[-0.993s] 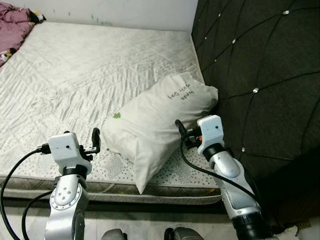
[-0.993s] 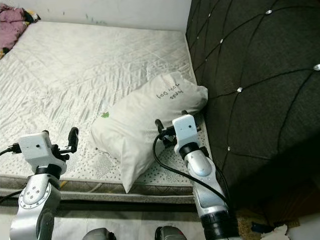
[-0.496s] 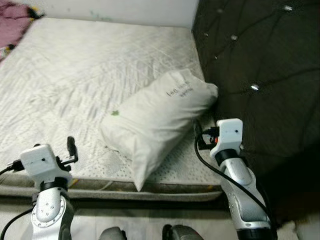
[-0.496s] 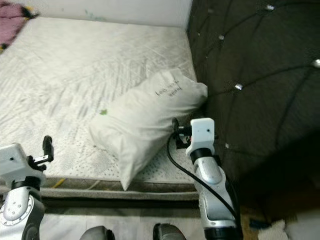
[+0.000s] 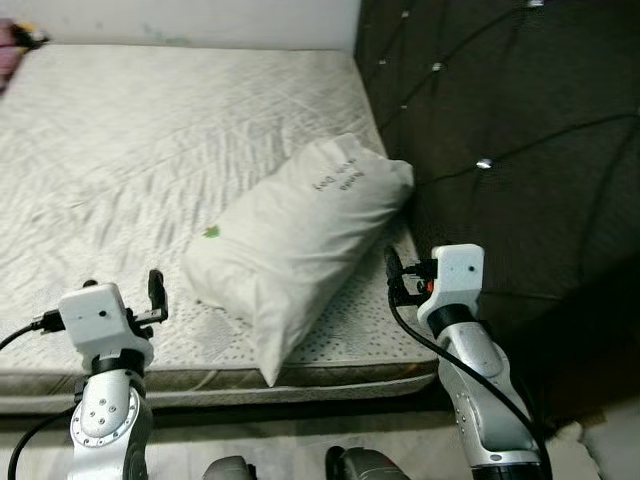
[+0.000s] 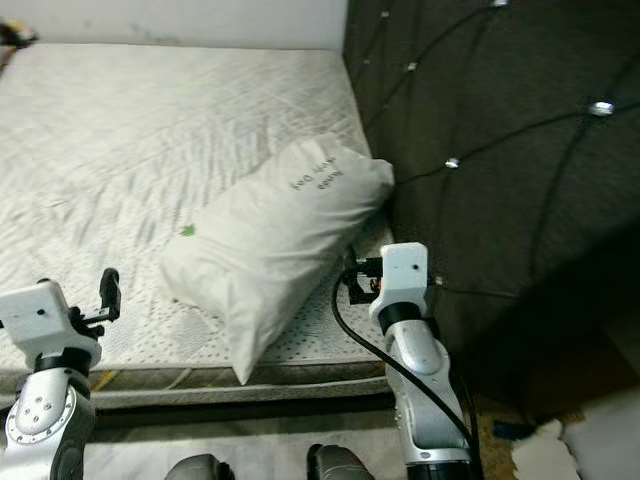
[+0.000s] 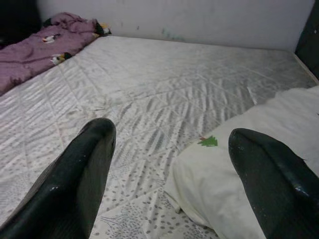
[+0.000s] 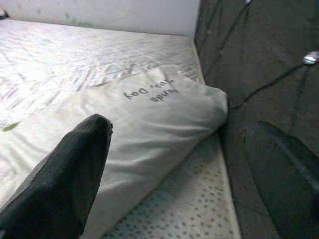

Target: Clean up the room

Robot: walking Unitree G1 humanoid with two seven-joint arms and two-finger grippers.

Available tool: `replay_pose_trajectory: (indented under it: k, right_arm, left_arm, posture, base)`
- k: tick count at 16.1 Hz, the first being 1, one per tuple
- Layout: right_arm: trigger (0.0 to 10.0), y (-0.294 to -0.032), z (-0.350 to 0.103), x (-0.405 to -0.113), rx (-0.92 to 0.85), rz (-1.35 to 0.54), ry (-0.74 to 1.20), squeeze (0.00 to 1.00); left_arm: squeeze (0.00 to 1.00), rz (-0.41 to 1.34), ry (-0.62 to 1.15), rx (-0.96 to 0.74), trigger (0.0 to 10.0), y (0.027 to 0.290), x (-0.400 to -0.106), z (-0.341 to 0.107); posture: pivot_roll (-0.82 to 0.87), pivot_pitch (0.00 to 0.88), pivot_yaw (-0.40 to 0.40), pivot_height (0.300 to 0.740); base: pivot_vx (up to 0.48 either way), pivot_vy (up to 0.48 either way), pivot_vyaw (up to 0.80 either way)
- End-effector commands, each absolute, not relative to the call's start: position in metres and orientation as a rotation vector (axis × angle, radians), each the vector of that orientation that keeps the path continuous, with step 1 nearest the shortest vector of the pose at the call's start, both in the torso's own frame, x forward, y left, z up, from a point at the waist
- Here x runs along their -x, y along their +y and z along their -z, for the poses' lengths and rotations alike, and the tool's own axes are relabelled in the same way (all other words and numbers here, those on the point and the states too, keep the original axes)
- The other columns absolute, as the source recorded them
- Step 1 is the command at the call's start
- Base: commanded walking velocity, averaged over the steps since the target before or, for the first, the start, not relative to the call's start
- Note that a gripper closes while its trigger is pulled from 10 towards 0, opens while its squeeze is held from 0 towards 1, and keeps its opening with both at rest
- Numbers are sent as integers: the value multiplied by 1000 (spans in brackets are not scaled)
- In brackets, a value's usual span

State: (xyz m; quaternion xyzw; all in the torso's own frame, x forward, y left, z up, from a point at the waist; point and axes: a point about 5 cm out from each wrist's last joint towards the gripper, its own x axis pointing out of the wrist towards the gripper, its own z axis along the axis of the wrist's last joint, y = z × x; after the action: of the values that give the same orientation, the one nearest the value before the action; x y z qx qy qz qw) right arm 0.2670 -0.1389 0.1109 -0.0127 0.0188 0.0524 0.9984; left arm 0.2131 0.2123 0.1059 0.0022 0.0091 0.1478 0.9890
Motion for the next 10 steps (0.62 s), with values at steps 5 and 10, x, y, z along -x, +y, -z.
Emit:
replay_pose_trajectory:
  k: [5,10]
  right_arm:
    - [10000,-134,-112,-274,75,-199,44,0]
    - [10000,-133,-110,-275,90,-206,44,0]
  left_arm:
    - [0,-329,21,7,10000,208,-211,-103]
    - [0,-310,14,16,10000,205,-216,-101]
  posture:
    - [55,87,-80,740]
    - [37,74,-59,740]
  base:
    - [0,0,0]
    - [0,0,0]
